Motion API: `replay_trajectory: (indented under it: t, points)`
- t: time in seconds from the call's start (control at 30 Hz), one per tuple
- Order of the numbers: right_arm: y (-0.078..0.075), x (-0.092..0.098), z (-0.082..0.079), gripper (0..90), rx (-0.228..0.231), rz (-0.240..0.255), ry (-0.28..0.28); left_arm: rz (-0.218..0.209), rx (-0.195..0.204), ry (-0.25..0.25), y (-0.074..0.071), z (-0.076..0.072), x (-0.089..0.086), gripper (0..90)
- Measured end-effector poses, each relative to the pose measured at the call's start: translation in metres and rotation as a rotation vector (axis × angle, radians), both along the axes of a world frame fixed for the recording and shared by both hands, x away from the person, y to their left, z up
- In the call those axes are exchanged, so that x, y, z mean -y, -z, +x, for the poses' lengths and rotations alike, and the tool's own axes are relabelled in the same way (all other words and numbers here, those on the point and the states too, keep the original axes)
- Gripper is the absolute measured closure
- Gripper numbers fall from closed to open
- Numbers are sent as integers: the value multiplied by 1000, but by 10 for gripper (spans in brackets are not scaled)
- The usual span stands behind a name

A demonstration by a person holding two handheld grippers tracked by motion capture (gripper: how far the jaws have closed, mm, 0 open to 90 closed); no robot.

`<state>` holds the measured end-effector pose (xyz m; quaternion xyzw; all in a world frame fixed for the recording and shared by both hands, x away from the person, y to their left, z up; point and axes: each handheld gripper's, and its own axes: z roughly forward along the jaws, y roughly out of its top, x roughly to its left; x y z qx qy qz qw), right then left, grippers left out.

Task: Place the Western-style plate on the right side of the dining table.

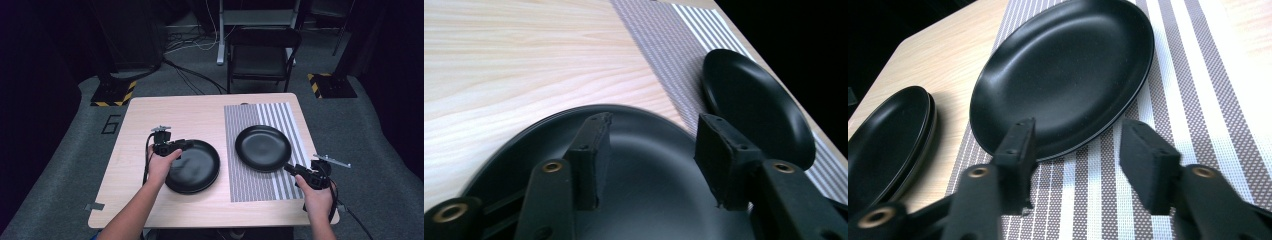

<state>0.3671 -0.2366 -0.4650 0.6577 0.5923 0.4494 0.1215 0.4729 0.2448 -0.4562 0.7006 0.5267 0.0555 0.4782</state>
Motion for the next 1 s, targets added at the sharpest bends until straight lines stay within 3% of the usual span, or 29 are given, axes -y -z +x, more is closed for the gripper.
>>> replay_trajectory:
  t: [0.17, 0.27, 0.37, 0.47, 0.57, 0.73, 0.87, 1.0]
  points:
    - [4, -2, -2, 408, 24, -49, -7, 31, -14, -16, 8, -9, -22, 416]
    - [5, -4, -3, 399, 18, -65, -18, 45, -20, -29, 13, -15, -34, 407]
    - [6, -5, -4, 397, 13, -82, -31, 86, -11, -30, 18, -23, -45, 407]
    - [8, -5, -6, 396, 10, -110, -38, 88, -16, -28, 22, -28, -56, 404]
    - [12, -3, -8, 396, 5, -111, -51, 87, -5, -36, 24, -34, -65, 401]
    - [20, -2, -10, 397, 15, -131, -48, 123, 26, -30, 30, -44, -79, 400]
    - [26, 0, -12, 397, 22, -142, -45, 153, 42, -37, 34, -50, -92, 400]
    - [29, 0, -13, 397, 34, -187, -49, 206, 49, -48, 37, -53, -103, 400]
